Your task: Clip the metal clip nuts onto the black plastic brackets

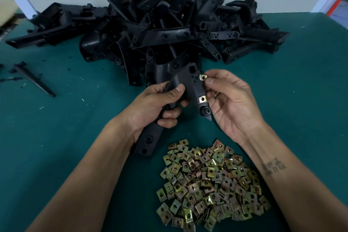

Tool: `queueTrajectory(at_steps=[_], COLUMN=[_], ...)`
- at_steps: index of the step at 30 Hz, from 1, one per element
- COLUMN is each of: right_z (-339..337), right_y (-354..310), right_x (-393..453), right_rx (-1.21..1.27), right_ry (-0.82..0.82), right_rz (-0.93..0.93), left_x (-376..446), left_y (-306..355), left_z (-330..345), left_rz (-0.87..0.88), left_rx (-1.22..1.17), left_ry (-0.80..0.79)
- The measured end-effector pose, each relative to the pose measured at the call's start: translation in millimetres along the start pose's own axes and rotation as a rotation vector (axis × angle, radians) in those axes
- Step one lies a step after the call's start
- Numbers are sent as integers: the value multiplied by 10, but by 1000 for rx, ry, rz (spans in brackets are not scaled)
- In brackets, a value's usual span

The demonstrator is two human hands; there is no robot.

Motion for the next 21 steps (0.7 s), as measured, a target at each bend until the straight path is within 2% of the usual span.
queueTrajectory(at_steps=[9, 21], right_z=[34, 151], right_y=[-64, 13], right_x=[-3, -74], right_rx=[-73, -100], right_ry=[4, 145], right_rz=[-55, -102], left_x=[-17, -12], left_y=[17, 4], left_z=[24, -7], left_rz=[51, 28], left_rx=[55, 99], left_ry=[18, 59])
Point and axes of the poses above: each hand's wrist, its own x-axis towards the middle knuckle, its own z-axis out of the palm, y = z × x, the point moved 4 cm from there along x, towards the middle knuckle, and after that the axes turned 9 degrees about x, right-handed, at the moved point
